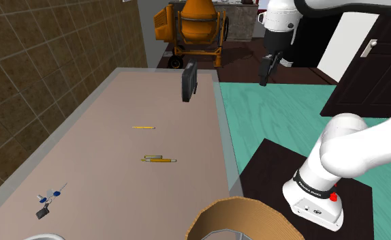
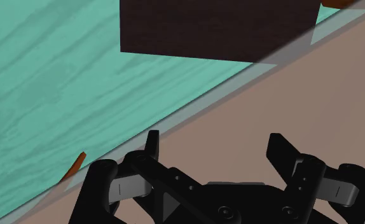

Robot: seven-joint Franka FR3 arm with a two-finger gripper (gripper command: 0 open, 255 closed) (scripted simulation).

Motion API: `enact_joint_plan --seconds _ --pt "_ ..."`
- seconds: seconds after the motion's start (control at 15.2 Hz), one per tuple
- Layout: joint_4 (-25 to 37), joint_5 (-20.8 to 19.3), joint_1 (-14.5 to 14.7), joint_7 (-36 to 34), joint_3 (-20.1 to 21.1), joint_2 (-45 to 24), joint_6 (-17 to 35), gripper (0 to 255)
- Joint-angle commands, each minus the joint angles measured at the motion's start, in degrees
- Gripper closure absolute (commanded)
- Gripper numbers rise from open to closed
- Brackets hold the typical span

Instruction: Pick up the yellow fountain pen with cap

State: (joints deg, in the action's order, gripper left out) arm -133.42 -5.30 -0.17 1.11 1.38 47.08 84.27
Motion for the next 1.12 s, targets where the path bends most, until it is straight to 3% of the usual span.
enact_joint_plan --seconds 0.0,0.53,1.06 --pt "0.0 0.0 0.0 0.0 0.0 0.0 0.0 0" --pt "-4.4 3.6 2.2 -4.5 4.0 -9.3 13.7 0" --pt "-4.1 5.6 3.9 -8.7 8.2 -22.6 26.8 0"
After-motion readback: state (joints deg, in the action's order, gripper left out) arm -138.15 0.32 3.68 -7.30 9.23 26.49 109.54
